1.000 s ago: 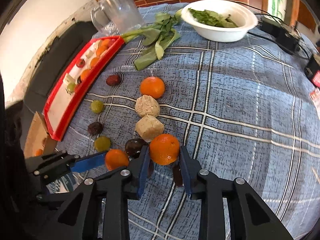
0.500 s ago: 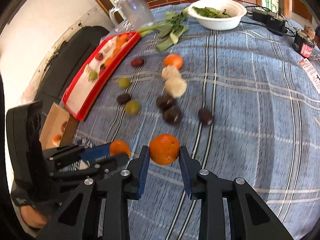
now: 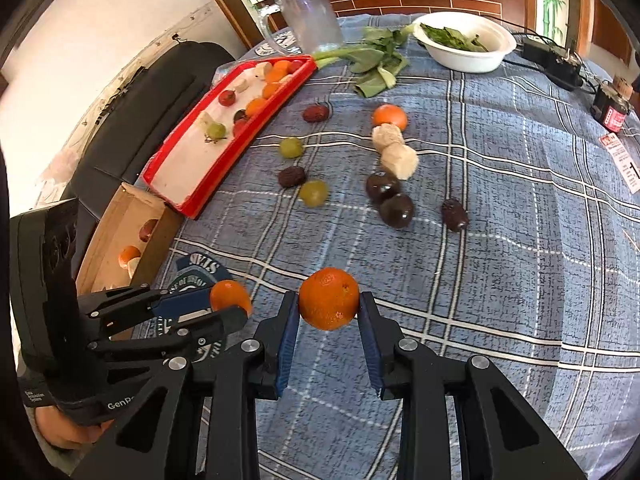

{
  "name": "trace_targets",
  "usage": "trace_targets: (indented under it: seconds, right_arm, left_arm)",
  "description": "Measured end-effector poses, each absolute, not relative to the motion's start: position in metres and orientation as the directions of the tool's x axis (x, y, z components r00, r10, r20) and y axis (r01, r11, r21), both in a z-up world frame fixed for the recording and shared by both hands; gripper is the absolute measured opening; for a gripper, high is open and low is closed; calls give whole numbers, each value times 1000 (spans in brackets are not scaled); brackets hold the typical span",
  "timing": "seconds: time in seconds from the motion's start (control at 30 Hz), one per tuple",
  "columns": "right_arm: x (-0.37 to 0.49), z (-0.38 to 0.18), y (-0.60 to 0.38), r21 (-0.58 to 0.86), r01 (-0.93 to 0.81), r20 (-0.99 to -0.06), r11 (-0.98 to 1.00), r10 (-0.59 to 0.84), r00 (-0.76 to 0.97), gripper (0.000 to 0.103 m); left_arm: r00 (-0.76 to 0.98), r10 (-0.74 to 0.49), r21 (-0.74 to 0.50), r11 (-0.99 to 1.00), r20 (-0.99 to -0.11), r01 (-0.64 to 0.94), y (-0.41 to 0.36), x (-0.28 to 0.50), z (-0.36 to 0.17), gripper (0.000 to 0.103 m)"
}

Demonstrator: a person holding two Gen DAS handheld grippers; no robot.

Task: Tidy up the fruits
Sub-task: 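Carry both held mandarins over the cardboard box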

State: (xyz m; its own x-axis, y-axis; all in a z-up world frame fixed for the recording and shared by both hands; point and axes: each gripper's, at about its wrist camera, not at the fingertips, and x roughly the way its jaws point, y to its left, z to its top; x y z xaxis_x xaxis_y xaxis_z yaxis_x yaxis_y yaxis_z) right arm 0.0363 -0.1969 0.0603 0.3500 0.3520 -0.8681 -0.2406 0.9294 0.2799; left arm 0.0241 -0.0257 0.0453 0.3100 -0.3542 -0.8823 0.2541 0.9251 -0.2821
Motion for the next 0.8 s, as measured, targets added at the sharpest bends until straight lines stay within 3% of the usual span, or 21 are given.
trace_targets:
  seconds: [0.8]
  right_arm:
    - [14, 75, -131, 325, -331, -835, 886, 434, 338, 30]
  left_arm:
    - [405, -322, -275, 946, -856, 171, 45, -21, 77, 31]
